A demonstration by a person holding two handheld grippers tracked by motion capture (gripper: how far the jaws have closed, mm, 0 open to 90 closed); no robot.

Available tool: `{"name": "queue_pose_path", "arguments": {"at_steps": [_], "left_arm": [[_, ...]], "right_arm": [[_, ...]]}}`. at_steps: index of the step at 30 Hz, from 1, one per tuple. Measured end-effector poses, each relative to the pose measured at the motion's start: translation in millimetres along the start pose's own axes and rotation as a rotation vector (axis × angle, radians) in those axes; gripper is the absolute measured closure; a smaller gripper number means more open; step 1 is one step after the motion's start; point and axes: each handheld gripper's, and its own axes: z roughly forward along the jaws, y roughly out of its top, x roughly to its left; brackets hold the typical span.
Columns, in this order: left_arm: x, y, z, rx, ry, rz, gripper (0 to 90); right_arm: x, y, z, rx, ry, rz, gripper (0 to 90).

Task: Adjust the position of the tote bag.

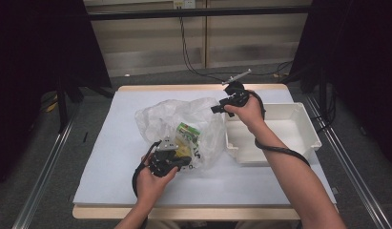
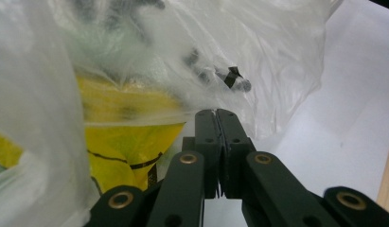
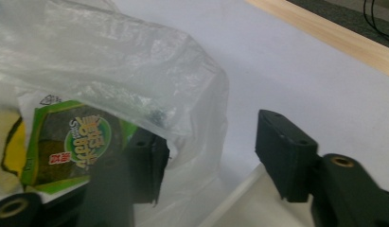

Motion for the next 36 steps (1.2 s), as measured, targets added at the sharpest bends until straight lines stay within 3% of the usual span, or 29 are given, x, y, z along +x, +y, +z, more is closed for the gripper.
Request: {"name": "queue_pose_path", "arguments": {"at_steps": [5, 13, 18, 24, 36], "left_arm": [[-1.9, 0.3, 2.0, -0.002, -0.005, 0.001, 88.3], [0.1, -0.5, 1.0, -0.004, -0.006, -0.007, 88.3], [1.6, -0.3, -1.8, -0.008, -0.003, -0.011, 88.3], [0.3, 0.5, -2.3, -0.004, -0.004, -0.012, 88.2], [0.3, 1.2, -3.9, -0.005, 0.000, -0.026, 88.4]], "right_arm": [[6.1, 0.8, -4.9, -0.012, 0.029, -0.009, 29.5], [11.4, 8.0, -21.3, -0.027, 0.018, -0.018, 26.1], [17.7, 7.1, -36.1, -0.044, 0.028, -0.033, 34.4], [25.3, 3.4, -49.8, -0.051, 0.052, -0.036, 36.8], [47.2, -3.2, -54.7, -0.045, 0.098, -0.093, 49.8]]}}
